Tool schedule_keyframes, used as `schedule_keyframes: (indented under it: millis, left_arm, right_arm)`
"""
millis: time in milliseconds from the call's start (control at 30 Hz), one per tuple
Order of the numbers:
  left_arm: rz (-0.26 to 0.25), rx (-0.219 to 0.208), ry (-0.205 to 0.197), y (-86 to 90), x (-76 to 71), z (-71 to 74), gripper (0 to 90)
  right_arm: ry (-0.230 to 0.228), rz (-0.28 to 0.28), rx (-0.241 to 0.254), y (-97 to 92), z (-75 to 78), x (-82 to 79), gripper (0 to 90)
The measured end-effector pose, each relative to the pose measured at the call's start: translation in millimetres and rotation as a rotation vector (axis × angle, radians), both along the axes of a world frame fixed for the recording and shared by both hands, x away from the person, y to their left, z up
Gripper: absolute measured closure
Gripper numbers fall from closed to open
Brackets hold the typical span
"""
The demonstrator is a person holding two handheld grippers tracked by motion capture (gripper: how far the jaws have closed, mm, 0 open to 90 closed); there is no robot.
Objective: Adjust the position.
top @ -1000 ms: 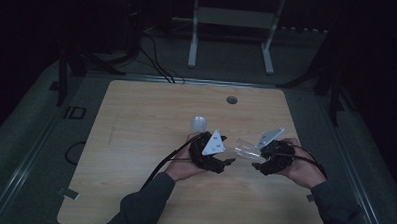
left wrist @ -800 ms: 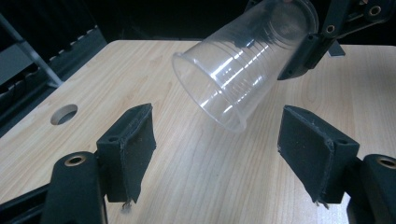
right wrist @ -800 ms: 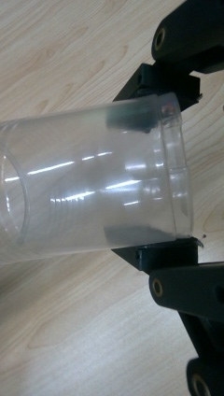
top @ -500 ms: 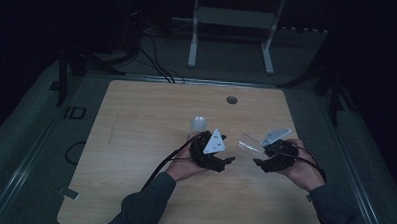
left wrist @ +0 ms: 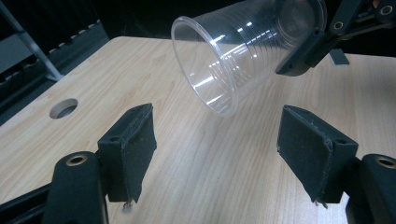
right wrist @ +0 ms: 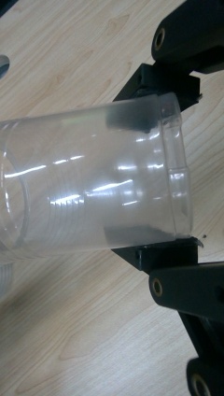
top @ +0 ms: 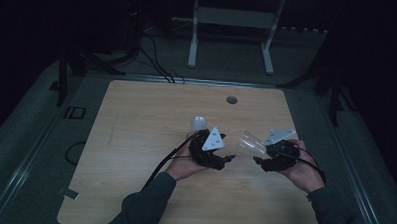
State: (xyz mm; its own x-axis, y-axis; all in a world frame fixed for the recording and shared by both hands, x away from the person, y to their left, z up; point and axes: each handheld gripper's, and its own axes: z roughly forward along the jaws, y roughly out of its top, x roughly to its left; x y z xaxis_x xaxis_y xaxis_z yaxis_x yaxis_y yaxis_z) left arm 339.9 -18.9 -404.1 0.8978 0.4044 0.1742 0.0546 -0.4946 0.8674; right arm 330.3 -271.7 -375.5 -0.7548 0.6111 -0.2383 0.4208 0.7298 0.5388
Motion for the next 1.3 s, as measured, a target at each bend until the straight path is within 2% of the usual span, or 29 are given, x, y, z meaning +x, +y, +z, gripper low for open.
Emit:
schedule_keyframes:
  millis: [333, 900, 1300]
  left_arm:
    - [-0.002, -0.009, 0.008, -2.8, -0.4, -0.4, 27.5]
    - [0.008, -0.027, 0.027, -4.1, 0.0, 1.1, 27.6]
    - [0.025, -0.033, 0.034, -2.6, 0.9, 2.7, 28.0]
  right_arm:
    - [-0.020, -0.023, 0.038, -2.1, -1.9, -1.4, 40.7]
    - [-0.077, -0.072, 0.134, -7.3, -5.1, -5.7, 41.1]
    - [-0.105, -0.086, 0.166, -5.2, -11.5, -8.5, 41.2]
